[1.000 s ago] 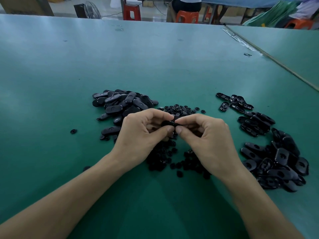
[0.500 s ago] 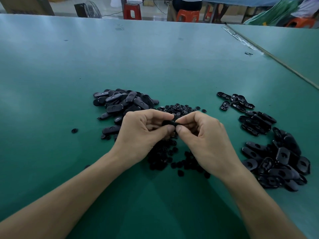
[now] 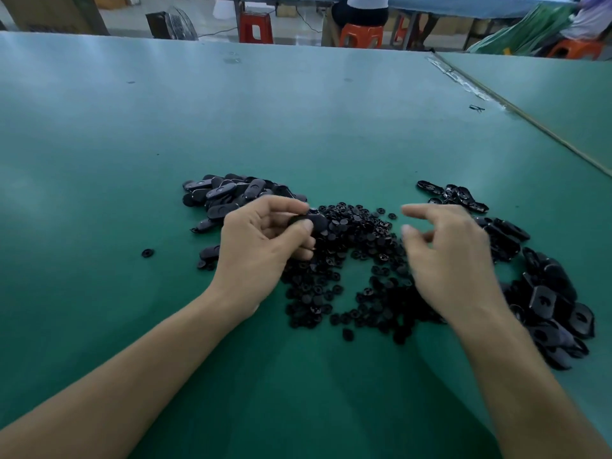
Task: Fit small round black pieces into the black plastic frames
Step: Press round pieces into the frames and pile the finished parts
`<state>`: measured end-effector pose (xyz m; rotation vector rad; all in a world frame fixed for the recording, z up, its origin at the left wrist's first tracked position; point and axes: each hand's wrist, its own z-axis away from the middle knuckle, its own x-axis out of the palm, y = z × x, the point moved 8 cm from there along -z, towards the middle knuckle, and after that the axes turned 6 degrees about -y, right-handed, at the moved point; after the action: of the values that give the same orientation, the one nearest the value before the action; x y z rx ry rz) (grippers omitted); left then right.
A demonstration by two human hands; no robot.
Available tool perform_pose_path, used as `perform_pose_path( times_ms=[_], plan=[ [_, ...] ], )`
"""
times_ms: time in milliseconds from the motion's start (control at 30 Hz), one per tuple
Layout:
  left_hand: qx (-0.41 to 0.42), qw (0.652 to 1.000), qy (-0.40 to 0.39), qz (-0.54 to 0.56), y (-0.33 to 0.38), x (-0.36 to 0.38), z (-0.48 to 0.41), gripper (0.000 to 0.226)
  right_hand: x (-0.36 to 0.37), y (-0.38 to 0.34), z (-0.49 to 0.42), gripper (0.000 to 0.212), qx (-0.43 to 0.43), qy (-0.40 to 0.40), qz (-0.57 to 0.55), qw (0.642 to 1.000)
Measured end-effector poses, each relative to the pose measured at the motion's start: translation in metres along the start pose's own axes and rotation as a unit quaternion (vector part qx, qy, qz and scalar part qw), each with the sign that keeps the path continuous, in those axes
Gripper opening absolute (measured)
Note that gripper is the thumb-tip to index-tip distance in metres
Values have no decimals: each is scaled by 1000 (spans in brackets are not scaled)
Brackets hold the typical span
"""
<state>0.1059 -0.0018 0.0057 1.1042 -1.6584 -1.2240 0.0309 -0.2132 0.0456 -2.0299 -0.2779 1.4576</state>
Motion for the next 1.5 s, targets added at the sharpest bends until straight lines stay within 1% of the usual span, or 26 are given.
perform_pose_path(
  times_ms=[33,100,167,233,300,433,533,633,700,800,867,933,967,1033,1067,1133,1200,1267,1367,1433,1500],
  plan=[
    [-6,1000,19,24,-1,-4,-1,17,-5,12,-3,35,39,-2,58,998],
    [-17,996,57,65,-4,-11,-2,17,-8,36,-5,44,128,-44,142,981],
    [-27,991,93,97,-7,-16,-4,18,-7,52,-4,44,192,-90,192,958],
    [-40,984,118,129,-10,-19,-5,23,-5,60,-3,43,225,-112,217,943],
    [-52,979,131,147,-13,-21,-6,35,-5,63,-4,43,226,-106,223,942],
    [-74,980,143,113,-16,-23,-7,70,-8,60,-11,41,165,-69,240,954],
    [-77,985,134,76,-16,-24,-7,79,-13,59,-13,33,136,-24,190,972],
    [-35,993,110,34,-9,-21,-7,75,-19,59,-11,23,125,19,137,982],
    [-5,996,90,-4,-3,-17,-7,61,-23,57,-10,21,116,51,105,986],
    [20,998,62,8,2,-12,-6,29,-30,49,-11,17,72,92,85,989],
    [41,998,36,5,7,-7,-4,15,-28,36,-11,12,28,102,42,993],
    [61,998,5,-19,12,1,-2,6,-21,19,-8,8,-21,86,-37,995],
    [65,997,-10,-34,14,5,0,2,-16,11,-6,11,-36,71,-78,994],
    [70,995,-27,-60,16,11,3,4,-4,1,-2,16,-50,44,-155,986],
    [72,994,-33,-70,16,12,5,7,2,-3,0,15,-50,29,-205,977],
    [69,993,-42,-89,16,14,7,14,16,-9,3,12,-46,-18,-317,947],
    [58,990,-56,-114,14,18,8,22,27,-14,7,11,-38,-63,-386,920],
    [47,987,-72,-138,11,21,9,24,33,-15,9,12,-30,-85,-411,907],
    [34,984,-92,-148,7,23,8,25,35,-18,10,19,-41,-97,-423,900],
    [32,983,-101,-149,6,25,8,25,36,-21,11,19,-50,-102,-424,899],
    [38,984,-99,-144,7,25,8,19,38,-21,12,17,-51,-105,-413,903]
  ],
)
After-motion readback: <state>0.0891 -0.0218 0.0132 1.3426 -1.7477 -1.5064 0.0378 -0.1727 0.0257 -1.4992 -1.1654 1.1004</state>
